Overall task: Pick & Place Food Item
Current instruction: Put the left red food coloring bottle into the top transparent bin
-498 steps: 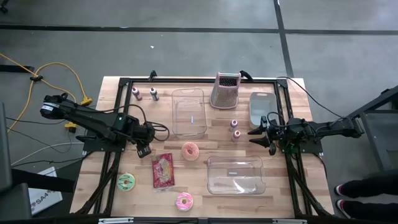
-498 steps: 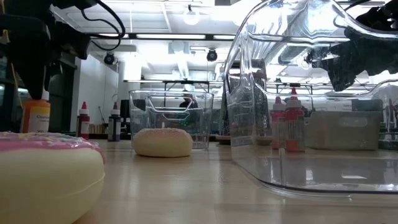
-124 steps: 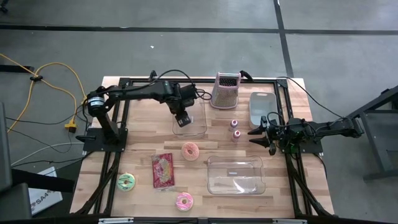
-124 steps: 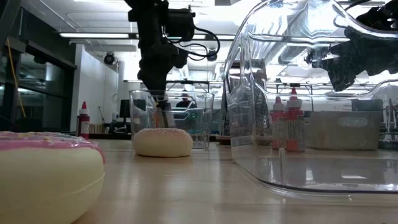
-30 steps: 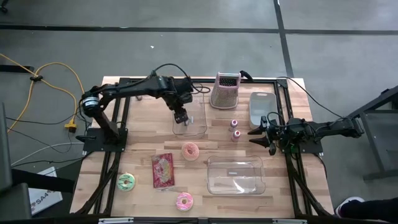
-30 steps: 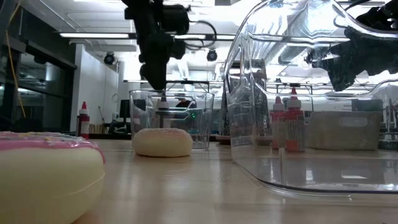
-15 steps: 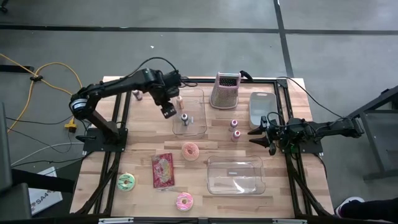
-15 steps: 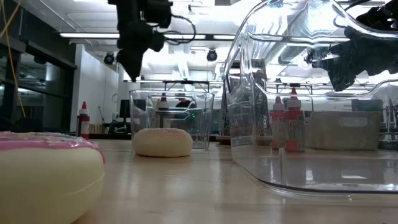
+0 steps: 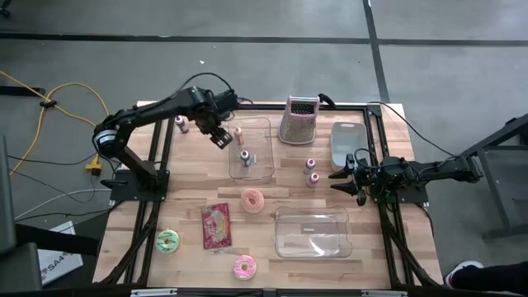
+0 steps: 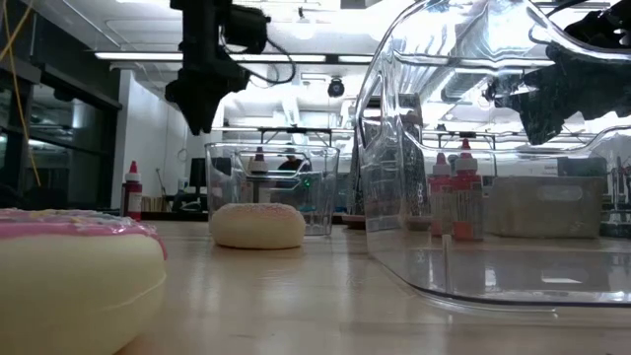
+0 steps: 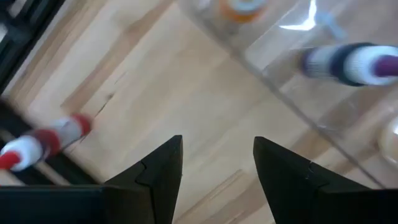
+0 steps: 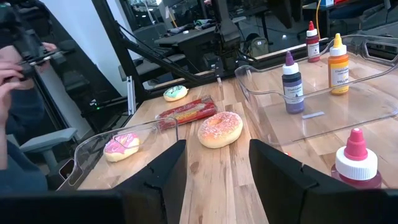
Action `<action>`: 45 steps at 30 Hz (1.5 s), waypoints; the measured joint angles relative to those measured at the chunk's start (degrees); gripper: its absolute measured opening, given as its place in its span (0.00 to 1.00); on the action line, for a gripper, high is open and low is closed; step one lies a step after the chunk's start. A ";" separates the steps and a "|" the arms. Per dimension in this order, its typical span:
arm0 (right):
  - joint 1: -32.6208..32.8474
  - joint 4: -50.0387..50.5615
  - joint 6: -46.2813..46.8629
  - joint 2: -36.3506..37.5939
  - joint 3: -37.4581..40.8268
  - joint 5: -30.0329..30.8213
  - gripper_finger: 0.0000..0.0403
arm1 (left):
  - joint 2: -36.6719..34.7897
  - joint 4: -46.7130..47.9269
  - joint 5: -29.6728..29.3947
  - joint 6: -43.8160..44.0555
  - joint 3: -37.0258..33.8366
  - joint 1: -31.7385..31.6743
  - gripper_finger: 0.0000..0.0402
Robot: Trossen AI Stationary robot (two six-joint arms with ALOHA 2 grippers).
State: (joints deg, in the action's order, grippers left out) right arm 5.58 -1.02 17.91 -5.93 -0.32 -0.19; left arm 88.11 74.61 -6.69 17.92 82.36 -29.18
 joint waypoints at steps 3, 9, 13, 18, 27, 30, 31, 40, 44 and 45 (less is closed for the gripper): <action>0.00 -0.01 0.00 0.00 -0.02 0.00 0.40 | -0.08 1.65 -0.19 1.14 -0.02 -4.05 0.47; 0.00 0.00 0.00 0.00 -0.02 0.00 0.40 | -0.08 2.25 -0.25 2.73 -0.04 -11.21 0.47; 0.00 0.00 0.00 -0.01 -0.02 0.00 0.40 | -0.08 2.18 -1.29 2.18 -0.04 -15.24 0.47; -0.02 0.00 0.00 0.00 -0.01 0.00 0.40 | -0.08 2.12 -2.59 1.41 -0.04 -19.62 0.47; 0.00 0.00 0.00 0.00 -0.02 0.00 0.40 | -0.08 2.09 -4.15 -1.35 -0.04 -26.50 0.47; 0.00 0.00 0.00 0.00 0.00 0.00 0.40 | -0.08 2.10 -4.23 -1.63 -0.04 -28.29 0.47; -0.01 -0.01 0.00 -0.01 -0.01 0.00 0.40 | -0.08 2.12 -4.53 -1.65 -0.04 -28.83 0.47; -0.02 0.00 0.00 -0.02 -0.02 0.00 0.40 | 0.01 1.78 -6.04 -2.63 -0.24 -31.45 0.47; -0.02 -0.01 0.00 0.00 -0.02 0.00 0.40 | 0.20 1.37 -7.65 -1.14 -1.49 -30.40 0.47; -0.01 0.00 0.00 -0.02 -0.02 0.00 0.40 | 0.20 1.38 -7.71 -0.80 -2.02 -30.24 0.47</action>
State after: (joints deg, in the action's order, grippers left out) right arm 5.57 -1.02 17.91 -5.96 -0.34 -0.19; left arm 88.31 75.99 -14.39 17.12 80.34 -59.42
